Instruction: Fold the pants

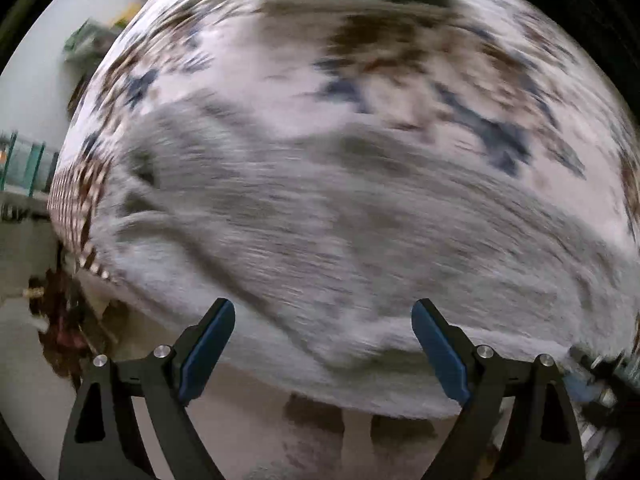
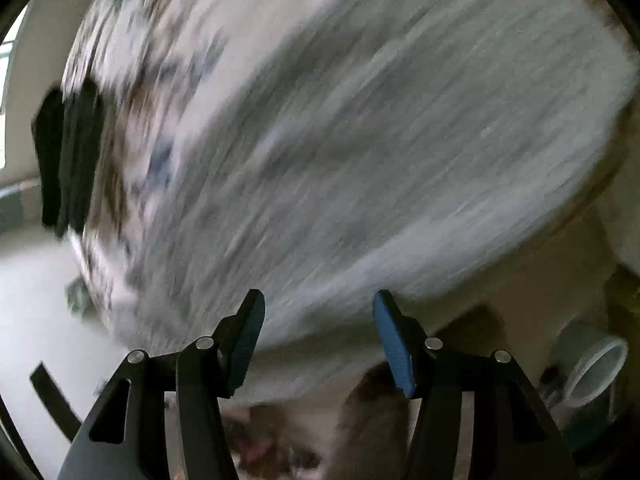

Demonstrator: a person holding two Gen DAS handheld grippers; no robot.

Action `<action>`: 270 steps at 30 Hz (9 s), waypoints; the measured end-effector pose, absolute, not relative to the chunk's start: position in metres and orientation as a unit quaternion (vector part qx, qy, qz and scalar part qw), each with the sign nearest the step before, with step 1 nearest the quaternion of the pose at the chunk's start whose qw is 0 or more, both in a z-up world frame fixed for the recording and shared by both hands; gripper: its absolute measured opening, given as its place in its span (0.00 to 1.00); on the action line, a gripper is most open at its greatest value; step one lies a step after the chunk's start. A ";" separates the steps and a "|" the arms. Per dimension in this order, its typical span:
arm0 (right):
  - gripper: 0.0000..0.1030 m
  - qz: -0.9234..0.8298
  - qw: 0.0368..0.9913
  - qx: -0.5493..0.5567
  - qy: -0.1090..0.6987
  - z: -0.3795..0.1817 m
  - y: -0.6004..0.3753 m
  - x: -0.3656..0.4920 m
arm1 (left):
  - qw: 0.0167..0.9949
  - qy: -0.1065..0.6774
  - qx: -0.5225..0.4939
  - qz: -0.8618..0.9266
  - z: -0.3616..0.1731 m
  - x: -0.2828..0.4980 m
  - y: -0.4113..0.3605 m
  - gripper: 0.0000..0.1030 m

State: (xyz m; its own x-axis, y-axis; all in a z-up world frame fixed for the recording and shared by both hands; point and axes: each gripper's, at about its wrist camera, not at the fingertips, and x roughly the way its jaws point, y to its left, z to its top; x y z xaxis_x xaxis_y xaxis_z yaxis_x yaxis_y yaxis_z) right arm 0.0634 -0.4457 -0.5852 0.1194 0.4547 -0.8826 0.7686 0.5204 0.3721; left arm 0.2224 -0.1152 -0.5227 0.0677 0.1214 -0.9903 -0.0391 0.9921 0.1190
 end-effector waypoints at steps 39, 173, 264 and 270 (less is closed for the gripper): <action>0.58 -0.162 0.518 0.517 0.662 -0.618 -0.272 0.100 | 0.663 0.658 -0.340 0.110 -0.580 0.169 0.137 0.29; 0.06 -0.171 0.533 0.488 0.670 -0.573 -0.418 0.047 | 0.718 0.633 -0.222 0.186 -0.565 0.175 0.182 0.15; 0.42 -0.132 0.645 0.683 0.318 -0.646 -0.783 -0.034 | 0.610 0.780 0.112 -0.089 -0.674 0.231 -0.405 1.00; 0.19 -0.173 0.684 0.622 0.339 -0.600 -0.764 -0.018 | 0.658 0.733 0.149 -0.084 -0.647 0.224 -0.414 1.00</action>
